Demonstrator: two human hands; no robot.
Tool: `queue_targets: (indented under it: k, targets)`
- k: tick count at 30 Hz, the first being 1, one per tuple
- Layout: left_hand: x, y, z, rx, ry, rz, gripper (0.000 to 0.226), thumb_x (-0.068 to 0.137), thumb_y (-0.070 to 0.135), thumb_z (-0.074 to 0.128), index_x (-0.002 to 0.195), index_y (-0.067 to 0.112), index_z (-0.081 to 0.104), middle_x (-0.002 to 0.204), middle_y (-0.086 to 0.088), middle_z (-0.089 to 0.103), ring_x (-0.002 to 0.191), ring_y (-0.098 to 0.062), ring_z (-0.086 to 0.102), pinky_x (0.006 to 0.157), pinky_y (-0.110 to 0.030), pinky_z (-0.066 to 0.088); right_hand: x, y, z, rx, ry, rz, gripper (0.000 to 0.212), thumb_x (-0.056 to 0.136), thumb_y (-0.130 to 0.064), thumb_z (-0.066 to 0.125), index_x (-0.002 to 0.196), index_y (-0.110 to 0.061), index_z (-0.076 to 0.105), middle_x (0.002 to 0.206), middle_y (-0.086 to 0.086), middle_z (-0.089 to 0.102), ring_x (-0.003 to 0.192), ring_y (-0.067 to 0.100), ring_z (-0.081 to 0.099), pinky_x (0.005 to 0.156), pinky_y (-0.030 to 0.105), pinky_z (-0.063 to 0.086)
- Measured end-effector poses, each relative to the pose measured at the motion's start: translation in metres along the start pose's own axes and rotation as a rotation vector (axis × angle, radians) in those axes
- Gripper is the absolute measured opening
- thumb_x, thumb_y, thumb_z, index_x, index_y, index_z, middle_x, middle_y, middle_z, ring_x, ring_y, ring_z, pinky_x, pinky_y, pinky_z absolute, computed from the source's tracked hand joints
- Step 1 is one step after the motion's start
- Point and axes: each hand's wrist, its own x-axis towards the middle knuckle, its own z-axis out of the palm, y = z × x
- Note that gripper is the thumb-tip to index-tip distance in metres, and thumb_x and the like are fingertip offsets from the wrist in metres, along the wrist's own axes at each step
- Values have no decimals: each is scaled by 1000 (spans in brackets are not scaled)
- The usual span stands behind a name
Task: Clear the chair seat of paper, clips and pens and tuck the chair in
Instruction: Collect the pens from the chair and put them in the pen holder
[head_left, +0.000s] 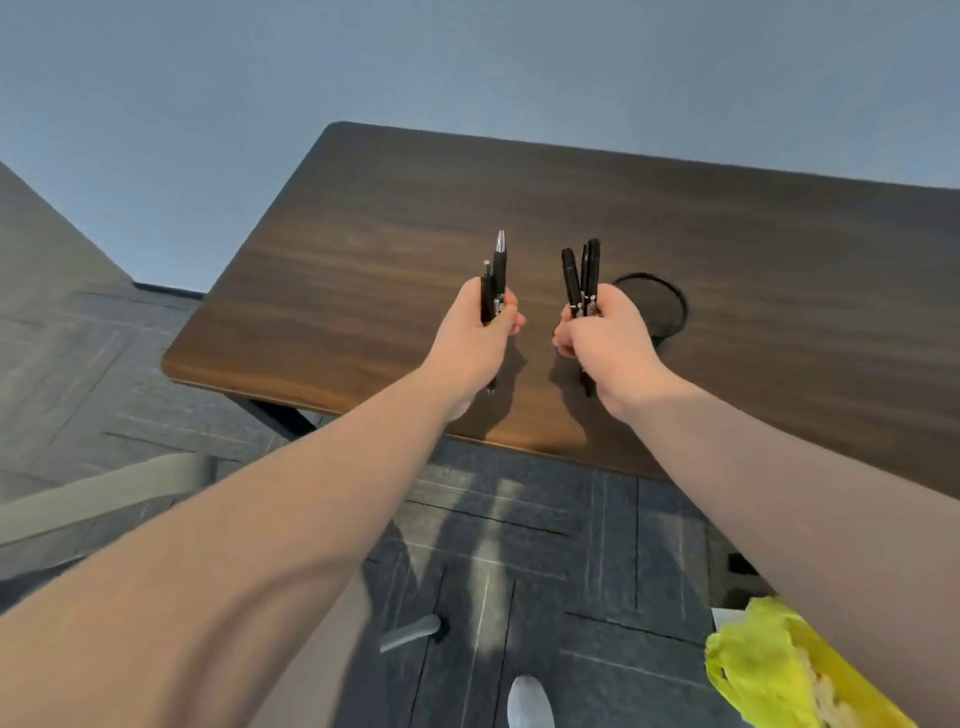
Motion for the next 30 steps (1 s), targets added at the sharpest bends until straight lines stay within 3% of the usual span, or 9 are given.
queue_targets:
  k: [11,15,18,24,30]
  targets:
    - [56,55,85,-85,-57,50,13,96,16,46,90,27,50,88,3,63,91,-16,60,87,-30,47,57,-8,-79,142,149,-13,29,82,5,51,79,-24,49,83,1,52,84,19,53,91,43,53]
    - [68,64,103,-99,-78,55,9,96,15,48,93,24,51,94,1,62,95,-14,60,90,-30,46,72,-6,-92,144,186,-42,29,82,5,53,82,-23,46,83,1,52,83,18,55,81,33,51]
    - [75,65,118,-115,-78,35,8,95,18,51,102,20,52,96,3,61,103,-18,60,90,-30,46,80,-1,-97,116,205,-33,25,86,0,56,97,-20,46,85,-1,51,79,14,52,69,23,45]
    - [87,66,131,-144,-78,12,5,94,19,52,98,22,53,96,0,62,96,-17,61,91,-37,50,90,4,-96,147,185,-59,23,89,-5,57,99,-20,44,83,-2,52,80,15,53,73,28,48]
    - [92,54,135,-62,-78,-8,7,94,18,52,100,21,53,99,-1,62,100,-19,60,92,-36,50,94,15,-91,73,188,-149,18,89,-7,58,95,-17,43,76,-3,47,70,11,46,62,21,40]
